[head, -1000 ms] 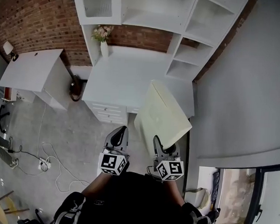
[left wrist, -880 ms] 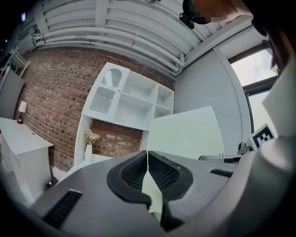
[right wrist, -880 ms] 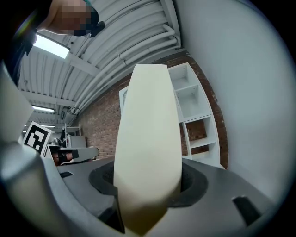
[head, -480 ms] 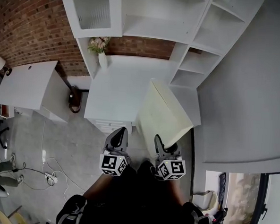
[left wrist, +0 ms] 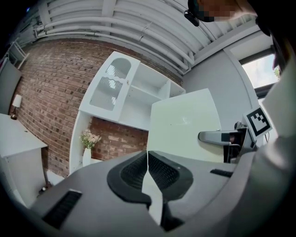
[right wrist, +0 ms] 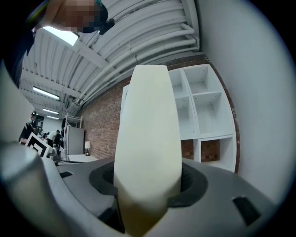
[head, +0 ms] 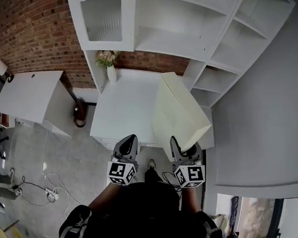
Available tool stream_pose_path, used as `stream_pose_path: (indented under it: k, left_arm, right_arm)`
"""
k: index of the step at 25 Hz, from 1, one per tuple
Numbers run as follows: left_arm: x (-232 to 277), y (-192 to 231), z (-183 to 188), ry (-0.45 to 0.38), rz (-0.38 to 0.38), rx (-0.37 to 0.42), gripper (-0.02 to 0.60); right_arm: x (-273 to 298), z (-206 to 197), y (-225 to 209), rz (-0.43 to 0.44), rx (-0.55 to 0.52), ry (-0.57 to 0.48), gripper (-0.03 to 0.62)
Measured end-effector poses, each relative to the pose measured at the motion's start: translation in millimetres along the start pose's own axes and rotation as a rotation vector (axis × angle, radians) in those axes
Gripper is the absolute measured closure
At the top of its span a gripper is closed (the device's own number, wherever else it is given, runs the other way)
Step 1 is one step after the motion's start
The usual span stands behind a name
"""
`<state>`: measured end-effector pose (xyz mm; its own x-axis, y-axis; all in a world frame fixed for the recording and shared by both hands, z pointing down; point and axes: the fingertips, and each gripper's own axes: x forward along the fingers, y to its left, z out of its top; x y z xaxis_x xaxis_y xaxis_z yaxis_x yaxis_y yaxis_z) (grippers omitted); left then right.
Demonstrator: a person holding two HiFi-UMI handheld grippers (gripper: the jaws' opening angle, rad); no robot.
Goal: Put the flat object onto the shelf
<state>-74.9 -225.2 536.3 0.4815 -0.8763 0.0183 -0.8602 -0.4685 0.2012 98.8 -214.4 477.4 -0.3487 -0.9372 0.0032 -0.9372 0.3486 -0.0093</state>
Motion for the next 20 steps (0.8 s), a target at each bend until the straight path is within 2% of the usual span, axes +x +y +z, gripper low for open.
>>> stream_pose_path:
  k: [4, 8, 11, 17, 20]
  left_arm:
    - [25, 9, 6, -0.006, 0.0, -0.001, 0.568]
    - [42, 16, 11, -0.009, -0.002, -0.009, 0.568]
    - [49, 17, 12, -0.011, -0.005, -0.013, 0.568]
    - [61, 16, 11, -0.006, -0.015, -0.019, 0.568]
    - [65, 14, 10, -0.004, -0.02, -0.025, 0.568]
  right_arm:
    - [30, 41, -18, 0.013, -0.155, -0.016, 0.322]
    - [49, 112, -28, 0.01, -0.402, -0.04, 0.322]
    - [57, 167, -36, -0.042, -0.605, -0.017, 0.322]
    - [85, 276, -51, -0.18, -0.901, -0.187, 0.321]
    - [104, 320, -48, -0.216, -1.112, -0.239, 0.321]
